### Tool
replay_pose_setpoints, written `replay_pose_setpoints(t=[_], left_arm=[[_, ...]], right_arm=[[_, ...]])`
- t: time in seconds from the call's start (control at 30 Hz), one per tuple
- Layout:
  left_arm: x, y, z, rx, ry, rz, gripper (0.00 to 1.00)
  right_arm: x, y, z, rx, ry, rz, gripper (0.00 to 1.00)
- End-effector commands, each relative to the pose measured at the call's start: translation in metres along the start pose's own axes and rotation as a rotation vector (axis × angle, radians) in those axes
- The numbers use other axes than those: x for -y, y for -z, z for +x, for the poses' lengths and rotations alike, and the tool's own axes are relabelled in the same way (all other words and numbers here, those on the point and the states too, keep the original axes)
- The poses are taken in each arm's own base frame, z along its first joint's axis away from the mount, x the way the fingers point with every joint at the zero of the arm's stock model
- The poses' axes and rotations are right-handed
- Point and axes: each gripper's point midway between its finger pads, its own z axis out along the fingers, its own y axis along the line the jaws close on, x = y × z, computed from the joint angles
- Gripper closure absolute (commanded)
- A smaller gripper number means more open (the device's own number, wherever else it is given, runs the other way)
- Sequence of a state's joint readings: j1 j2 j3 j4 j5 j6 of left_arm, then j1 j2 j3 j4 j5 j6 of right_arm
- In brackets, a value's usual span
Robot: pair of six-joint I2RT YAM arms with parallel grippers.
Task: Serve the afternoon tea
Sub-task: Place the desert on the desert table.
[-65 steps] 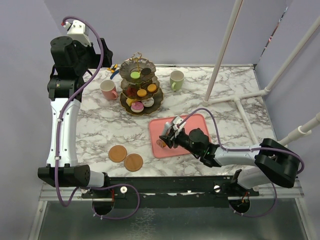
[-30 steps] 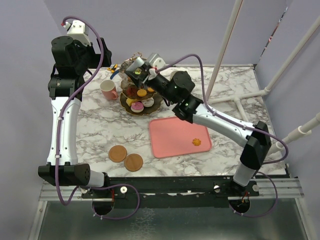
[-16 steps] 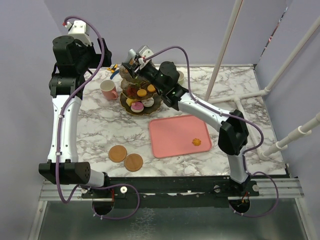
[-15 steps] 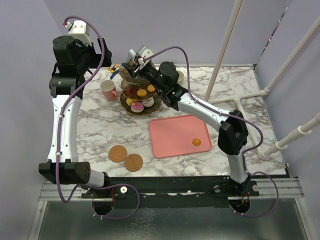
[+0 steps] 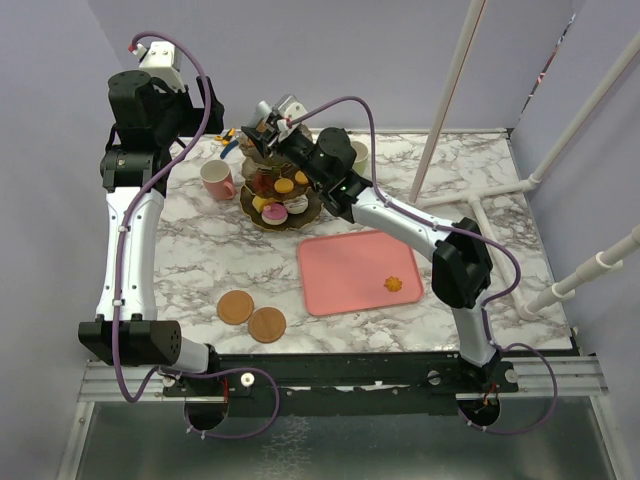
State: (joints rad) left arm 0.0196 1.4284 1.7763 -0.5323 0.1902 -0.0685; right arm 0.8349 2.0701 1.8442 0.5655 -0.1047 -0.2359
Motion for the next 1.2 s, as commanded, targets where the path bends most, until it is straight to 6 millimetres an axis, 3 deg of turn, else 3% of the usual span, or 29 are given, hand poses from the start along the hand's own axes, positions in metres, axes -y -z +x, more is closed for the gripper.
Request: replay_pose_setpoints(t=[0.0,0.43,0.63,0.77,0.9,0.97,1.1,1.13,1.17], left_arm=[[-0.003,0.001,-0.007,0.026,-0.014,-0.003,0.01],[0.005,0.003,-0.009,0.036,-0.005,0.035,0.01],[0.006,0.006,-0.014,0.048,-0.002,0.038,0.01],[0.005,0.007,-0.016,0.054,-0.008,0.03,0.01],[0.005,0.008,-0.02,0.062,-0.003,0.03,0.01],[0.006,0.008,-0.019,0.061,-0.001,0.033,0.01],[0.005,0.009,-0.017,0.057,-0.002,0.028,0.01],[0.005,0.009,-0.017,0.058,-0.003,0.028,0.01],[0.005,0.009,-0.016,0.057,-0.004,0.028,0.01]], right_arm=[[0.004,0.003,-0.01,0.057,-0.006,0.028,0.6],[0.004,0.03,-0.046,0.113,-0.037,0.015,0.49],[0.002,0.034,-0.058,0.127,-0.037,-0.002,0.47],[0.0,0.046,-0.078,0.149,-0.046,-0.024,0.48],[-0.004,0.068,-0.097,0.14,-0.068,-0.057,0.49],[-0.007,0.083,-0.096,0.101,-0.087,-0.068,0.5],[-0.011,0.125,-0.083,0.004,-0.118,-0.057,0.51],[-0.012,0.135,-0.068,-0.043,-0.13,-0.046,0.51],[-0.01,0.148,-0.067,-0.07,-0.135,-0.031,0.51]])
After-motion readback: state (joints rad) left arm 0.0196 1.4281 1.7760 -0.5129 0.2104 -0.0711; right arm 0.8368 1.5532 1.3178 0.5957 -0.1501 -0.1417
